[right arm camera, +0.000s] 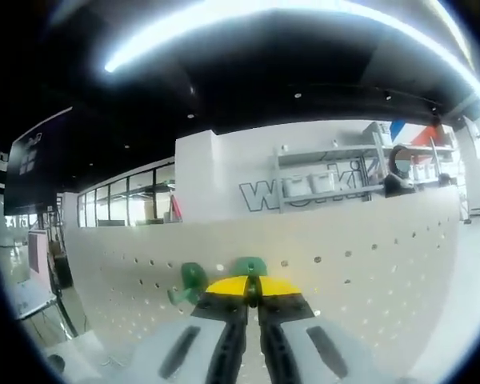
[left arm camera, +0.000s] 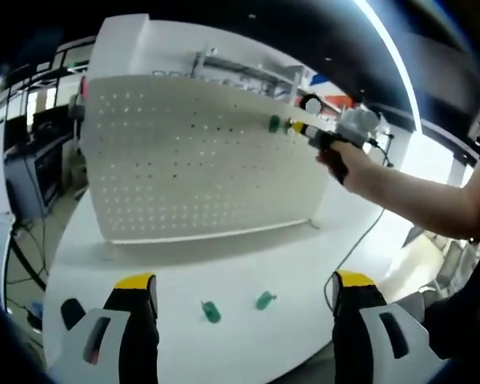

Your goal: Insert the hook assembly into the mounting plate slot until the hook locks in place.

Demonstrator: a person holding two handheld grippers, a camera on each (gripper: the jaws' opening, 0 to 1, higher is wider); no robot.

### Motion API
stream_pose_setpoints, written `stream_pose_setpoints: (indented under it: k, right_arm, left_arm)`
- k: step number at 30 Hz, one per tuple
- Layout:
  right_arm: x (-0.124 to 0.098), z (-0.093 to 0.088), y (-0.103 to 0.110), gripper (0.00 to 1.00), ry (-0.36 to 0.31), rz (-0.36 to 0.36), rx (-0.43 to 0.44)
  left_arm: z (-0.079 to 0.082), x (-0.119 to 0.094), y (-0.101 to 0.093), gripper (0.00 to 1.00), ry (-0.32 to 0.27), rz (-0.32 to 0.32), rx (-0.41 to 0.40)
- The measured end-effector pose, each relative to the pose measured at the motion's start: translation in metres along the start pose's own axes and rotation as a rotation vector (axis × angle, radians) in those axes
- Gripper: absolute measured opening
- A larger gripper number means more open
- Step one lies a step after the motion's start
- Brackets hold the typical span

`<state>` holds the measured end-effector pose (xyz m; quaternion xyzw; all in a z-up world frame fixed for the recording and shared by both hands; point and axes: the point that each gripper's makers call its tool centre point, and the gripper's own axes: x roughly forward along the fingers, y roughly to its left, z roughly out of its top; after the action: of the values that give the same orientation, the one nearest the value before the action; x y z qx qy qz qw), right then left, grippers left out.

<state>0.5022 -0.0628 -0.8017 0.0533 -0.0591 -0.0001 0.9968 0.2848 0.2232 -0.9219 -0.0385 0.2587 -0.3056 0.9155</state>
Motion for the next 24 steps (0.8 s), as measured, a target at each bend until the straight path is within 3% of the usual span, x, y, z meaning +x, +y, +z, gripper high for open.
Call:
stream_pose_setpoints:
  k: [9,17,19,20,24]
  right_arm:
    - [-0.001,-0.003,0.002,0.02,0.009,-0.005,-0.053]
    - [0.001,-0.007,0.001,0.02,0.022,-0.028,-0.027]
    - [0.000,-0.011,0.002,0.03,0.046,-0.025,-0.030]
    - [-0.001,-0.019,0.003,0.03,0.094,-0.012,-0.040]
    - [0.000,-0.016,0.003,0.05,0.075,-0.013,-0.032]
  left_arm:
    - [-0.001,0.001,-0.002,0.90,0.004,-0.007,0.002]
    - [-0.002,-0.002,0.002,0.88,0.006,0.002,0.000]
    - [-0.003,-0.002,0.002,0.88,0.006,0.002,-0.003]
    - [-0.003,-0.002,0.001,0.88,0.008,0.001,-0.003]
    - [-0.002,-0.002,-0.001,0.89,0.008,-0.006,0.002]
